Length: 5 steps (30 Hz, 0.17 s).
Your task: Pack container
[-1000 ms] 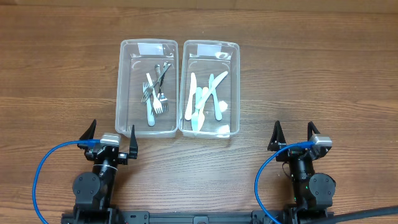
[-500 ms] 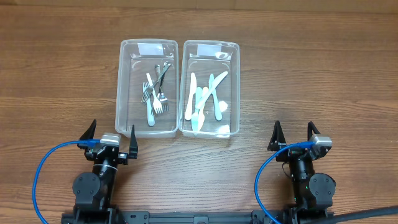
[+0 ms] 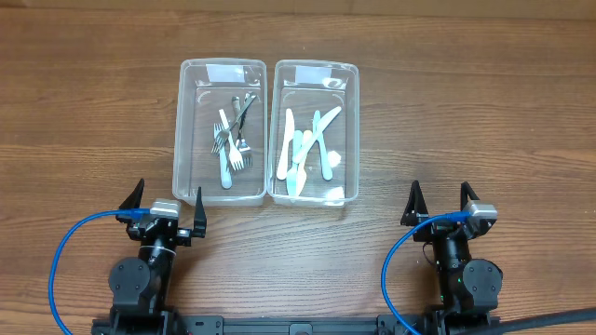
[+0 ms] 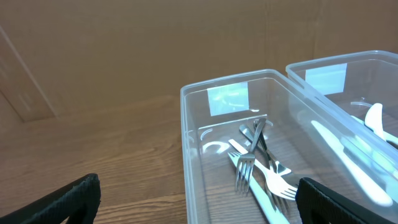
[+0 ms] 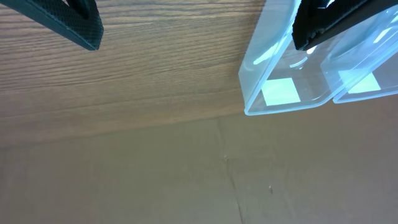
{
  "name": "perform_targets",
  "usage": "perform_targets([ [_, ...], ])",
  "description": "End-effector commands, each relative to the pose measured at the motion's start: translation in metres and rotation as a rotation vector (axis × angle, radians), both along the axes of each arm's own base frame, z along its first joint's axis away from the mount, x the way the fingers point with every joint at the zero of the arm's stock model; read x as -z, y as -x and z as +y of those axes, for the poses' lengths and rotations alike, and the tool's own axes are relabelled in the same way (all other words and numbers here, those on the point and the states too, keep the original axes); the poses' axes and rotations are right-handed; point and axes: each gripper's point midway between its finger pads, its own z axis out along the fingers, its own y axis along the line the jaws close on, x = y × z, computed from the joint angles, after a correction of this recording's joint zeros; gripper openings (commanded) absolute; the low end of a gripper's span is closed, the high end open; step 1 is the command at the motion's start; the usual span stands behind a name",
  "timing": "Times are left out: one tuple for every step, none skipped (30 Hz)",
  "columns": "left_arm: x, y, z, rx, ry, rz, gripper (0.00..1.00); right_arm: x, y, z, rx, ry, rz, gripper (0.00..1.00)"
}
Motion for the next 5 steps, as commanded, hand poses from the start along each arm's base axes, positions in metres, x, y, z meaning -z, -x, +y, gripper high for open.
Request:
perform_targets([
  [-0.0006, 0.0004, -0.0013, 0.013, -0.013, -0.008, 1.0, 0.0019, -0.0002, 0.0011, -0.006, 0.004, -0.003, 1.0],
  [-0.0006, 0.0004, -0.0013, 0.013, -0.013, -0.008, 1.0, 0.0019, -0.0002, 0.0011, -0.006, 0.004, -0.003, 1.0],
  [-0.0006, 0.0004, -0.0013, 0.013, -0.013, -0.008, 1.0, 0.0019, -0.0002, 0.0011, -0.006, 0.004, -0.003, 1.0],
  [-0.0006, 0.0004, -0.0013, 0.013, -0.013, -0.008, 1.0, 0.0019, -0.0002, 0.0011, -0.006, 0.004, -0.003, 1.0],
  [-0.0007, 0.0004, -0.0013, 0.013, -0.013, -0.008, 1.0, 0.0019, -0.0002, 0.0011, -0.006, 0.004, -0.003, 1.0],
])
